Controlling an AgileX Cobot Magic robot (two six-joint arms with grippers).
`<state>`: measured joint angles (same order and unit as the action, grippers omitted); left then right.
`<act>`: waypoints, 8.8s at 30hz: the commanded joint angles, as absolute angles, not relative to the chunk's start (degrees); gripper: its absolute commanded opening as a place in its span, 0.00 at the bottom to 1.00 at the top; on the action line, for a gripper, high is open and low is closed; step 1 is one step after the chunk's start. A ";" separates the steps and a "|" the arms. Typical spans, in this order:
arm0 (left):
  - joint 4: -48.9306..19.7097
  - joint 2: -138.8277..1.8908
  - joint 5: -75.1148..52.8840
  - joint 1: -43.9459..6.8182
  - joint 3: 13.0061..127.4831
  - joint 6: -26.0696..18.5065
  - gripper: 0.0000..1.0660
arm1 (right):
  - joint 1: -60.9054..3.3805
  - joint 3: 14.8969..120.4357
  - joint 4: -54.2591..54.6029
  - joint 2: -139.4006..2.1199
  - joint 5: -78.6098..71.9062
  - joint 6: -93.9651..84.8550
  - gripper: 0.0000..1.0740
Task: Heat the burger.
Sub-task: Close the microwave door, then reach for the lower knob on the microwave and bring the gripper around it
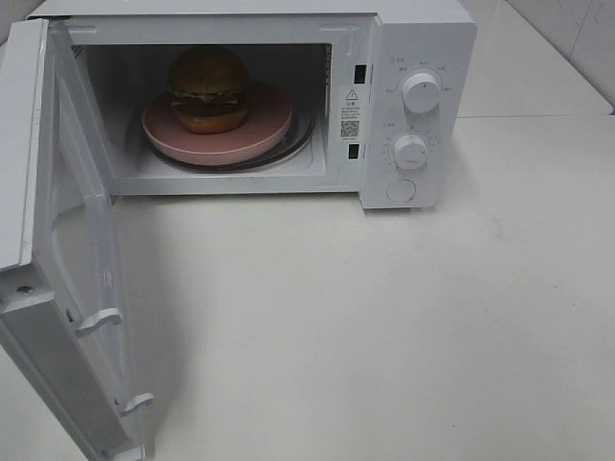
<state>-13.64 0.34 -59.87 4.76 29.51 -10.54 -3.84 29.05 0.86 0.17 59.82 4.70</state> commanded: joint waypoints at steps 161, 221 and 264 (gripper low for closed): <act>11.69 -97.06 34.09 -28.65 40.39 21.49 0.00 | -3.50 28.99 1.15 1.72 59.47 4.70 0.70; -15.41 -117.00 18.62 -41.71 74.60 0.00 0.00 | -3.50 28.99 1.15 1.72 59.47 4.70 0.70; -3.90 -92.70 -52.43 -45.03 73.57 7.05 0.96 | -3.50 28.99 1.15 1.72 59.47 4.70 0.70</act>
